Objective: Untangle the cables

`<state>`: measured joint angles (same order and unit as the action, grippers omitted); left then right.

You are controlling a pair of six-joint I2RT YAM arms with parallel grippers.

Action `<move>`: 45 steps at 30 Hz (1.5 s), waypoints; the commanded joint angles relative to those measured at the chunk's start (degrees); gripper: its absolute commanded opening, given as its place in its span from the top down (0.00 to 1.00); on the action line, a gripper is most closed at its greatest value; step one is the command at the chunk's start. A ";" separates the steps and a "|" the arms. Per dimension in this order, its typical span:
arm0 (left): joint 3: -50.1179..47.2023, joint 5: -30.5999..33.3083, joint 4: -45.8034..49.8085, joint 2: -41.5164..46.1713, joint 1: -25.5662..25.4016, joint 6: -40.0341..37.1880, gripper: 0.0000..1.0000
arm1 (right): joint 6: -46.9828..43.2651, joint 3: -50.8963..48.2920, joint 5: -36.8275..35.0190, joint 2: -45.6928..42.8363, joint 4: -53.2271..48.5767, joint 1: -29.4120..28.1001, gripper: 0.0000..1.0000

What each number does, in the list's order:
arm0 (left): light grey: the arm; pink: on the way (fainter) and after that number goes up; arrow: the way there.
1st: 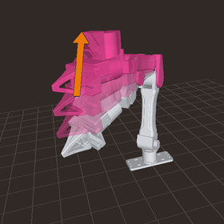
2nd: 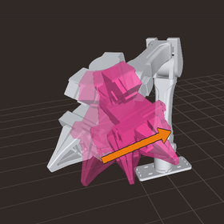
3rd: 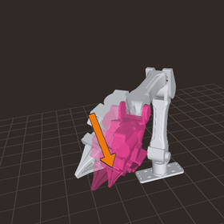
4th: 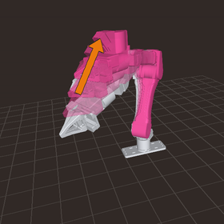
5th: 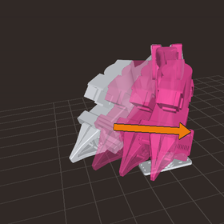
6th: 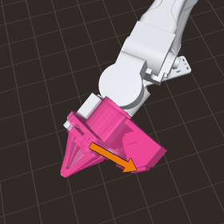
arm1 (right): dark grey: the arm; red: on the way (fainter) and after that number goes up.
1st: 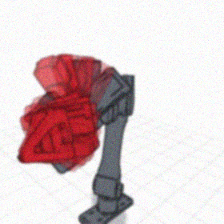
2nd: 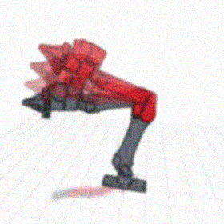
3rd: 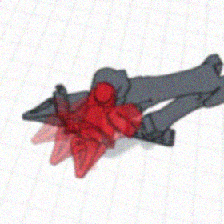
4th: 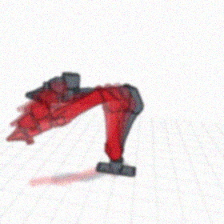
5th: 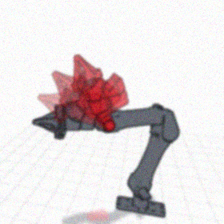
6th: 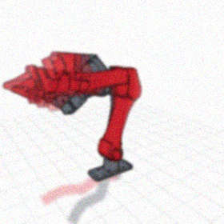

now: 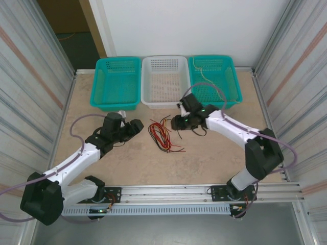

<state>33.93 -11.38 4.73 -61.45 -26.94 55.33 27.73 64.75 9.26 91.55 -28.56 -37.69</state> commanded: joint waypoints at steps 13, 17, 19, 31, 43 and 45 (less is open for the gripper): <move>-2.17 -0.62 -0.70 3.13 0.56 0.44 0.55 | 6.47 1.33 2.43 11.28 2.68 -5.67 0.65; -1.34 -0.91 -0.85 2.51 0.57 -0.02 0.57 | 6.29 0.17 1.33 10.50 1.56 -6.53 0.79; -1.07 -0.90 -0.78 2.46 0.57 -0.13 0.58 | 6.07 -0.06 0.13 8.72 0.28 -6.98 0.84; 1.26 -1.13 -1.64 2.71 -1.71 -0.50 0.43 | 1.43 2.55 0.50 -11.50 -4.32 -12.13 1.00; 4.92 -4.86 -6.25 5.86 -3.27 0.85 0.29 | -0.90 9.86 5.69 -19.90 -4.23 -12.05 1.00; 4.62 -5.74 -7.72 6.49 -3.38 0.84 0.28 | -0.60 9.98 5.31 -20.84 -4.07 -12.05 1.00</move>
<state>37.19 -14.63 1.10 -56.69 -29.85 55.70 28.60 72.77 13.58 72.90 -32.18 -49.80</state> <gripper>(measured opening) 0.718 0.060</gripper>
